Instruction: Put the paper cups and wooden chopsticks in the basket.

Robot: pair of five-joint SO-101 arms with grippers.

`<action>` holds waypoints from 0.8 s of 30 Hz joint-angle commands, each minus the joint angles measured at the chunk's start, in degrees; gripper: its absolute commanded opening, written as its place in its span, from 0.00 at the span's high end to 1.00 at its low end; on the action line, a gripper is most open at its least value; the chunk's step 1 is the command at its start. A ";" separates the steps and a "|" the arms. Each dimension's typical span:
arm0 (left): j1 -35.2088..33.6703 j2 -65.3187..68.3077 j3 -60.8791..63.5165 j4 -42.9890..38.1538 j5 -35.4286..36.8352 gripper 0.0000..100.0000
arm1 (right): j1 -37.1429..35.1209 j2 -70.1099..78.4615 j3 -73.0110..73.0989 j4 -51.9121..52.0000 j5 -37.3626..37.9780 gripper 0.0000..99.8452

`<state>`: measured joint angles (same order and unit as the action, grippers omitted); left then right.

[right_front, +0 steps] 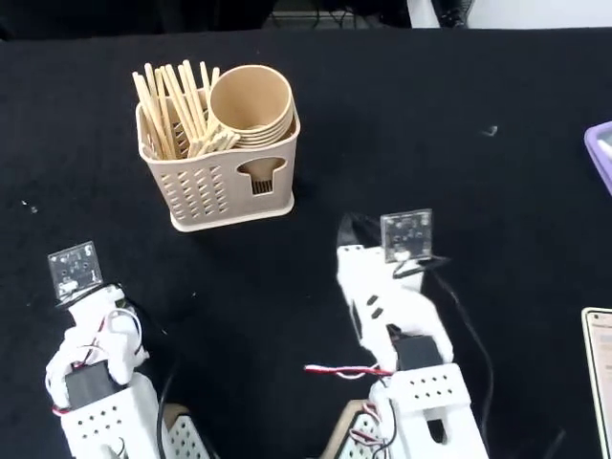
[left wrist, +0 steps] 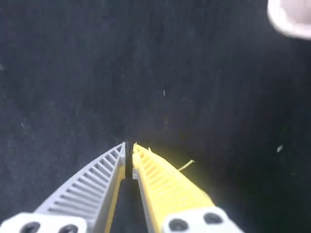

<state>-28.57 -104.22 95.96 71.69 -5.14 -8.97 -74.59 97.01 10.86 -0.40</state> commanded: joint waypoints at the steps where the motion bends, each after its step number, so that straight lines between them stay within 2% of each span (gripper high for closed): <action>1: 0.40 0.00 1.36 1.05 -0.35 0.97 | 4.66 -2.51 0.22 7.56 0.62 0.98; 4: 0.40 0.00 1.36 1.05 -0.26 0.97 | 4.66 -3.47 0.22 17.85 0.62 0.99; 8: 0.40 0.00 1.36 1.05 -0.26 0.97 | 5.19 -6.90 0.22 22.33 0.79 0.98; 13: 0.40 0.00 1.36 1.05 -0.26 0.97 | 5.63 -14.64 -0.48 35.25 1.05 0.98; 19: 0.40 0.00 1.36 1.05 -0.26 0.97 | 5.71 -30.46 -3.12 63.65 1.05 0.99; 21: 0.40 0.00 1.36 1.05 -0.26 0.97 | 5.63 -34.95 -1.36 64.00 0.88 0.99; 24: 0.40 0.00 1.36 1.05 -0.26 0.97 | 5.54 -32.48 -0.48 63.38 1.05 0.99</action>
<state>-28.57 -104.22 95.96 72.48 -5.05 -4.04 -102.99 96.92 72.75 0.40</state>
